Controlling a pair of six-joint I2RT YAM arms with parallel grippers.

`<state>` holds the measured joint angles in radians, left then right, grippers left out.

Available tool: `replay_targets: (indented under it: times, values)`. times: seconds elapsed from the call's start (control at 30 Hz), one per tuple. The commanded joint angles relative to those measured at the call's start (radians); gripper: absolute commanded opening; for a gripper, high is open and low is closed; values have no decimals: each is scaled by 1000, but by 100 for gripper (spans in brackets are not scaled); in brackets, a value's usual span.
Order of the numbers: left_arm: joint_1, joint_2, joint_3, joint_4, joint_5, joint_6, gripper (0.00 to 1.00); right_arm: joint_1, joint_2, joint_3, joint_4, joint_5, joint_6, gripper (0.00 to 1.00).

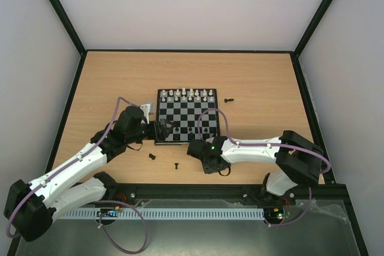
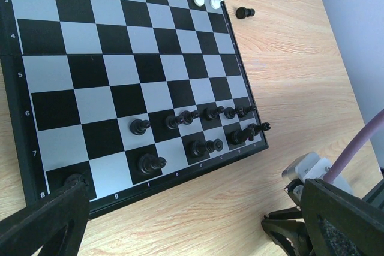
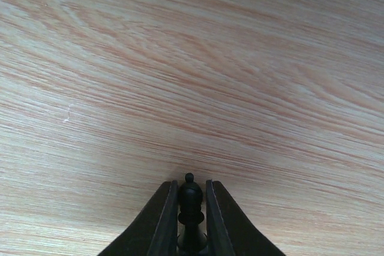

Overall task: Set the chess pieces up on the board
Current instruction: Pick up the chess piece at the center of the board.

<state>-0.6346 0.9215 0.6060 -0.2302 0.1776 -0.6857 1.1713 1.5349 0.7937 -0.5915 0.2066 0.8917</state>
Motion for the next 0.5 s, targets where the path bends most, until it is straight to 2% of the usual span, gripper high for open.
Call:
replay_targets:
  times: [0.0,0.17,0.47]
  values:
    - [-2,-7,-16,-6,-6,-7,99,5,11,-39,-36,-27,25,12]
    - [-2,-8,-19,-4,-6,-8,99,6,25,-42,-29,-45,16,2]
    - [-2,9,-19,-1,-11,-8,99,5,-8,-46,20,-5,14,2]
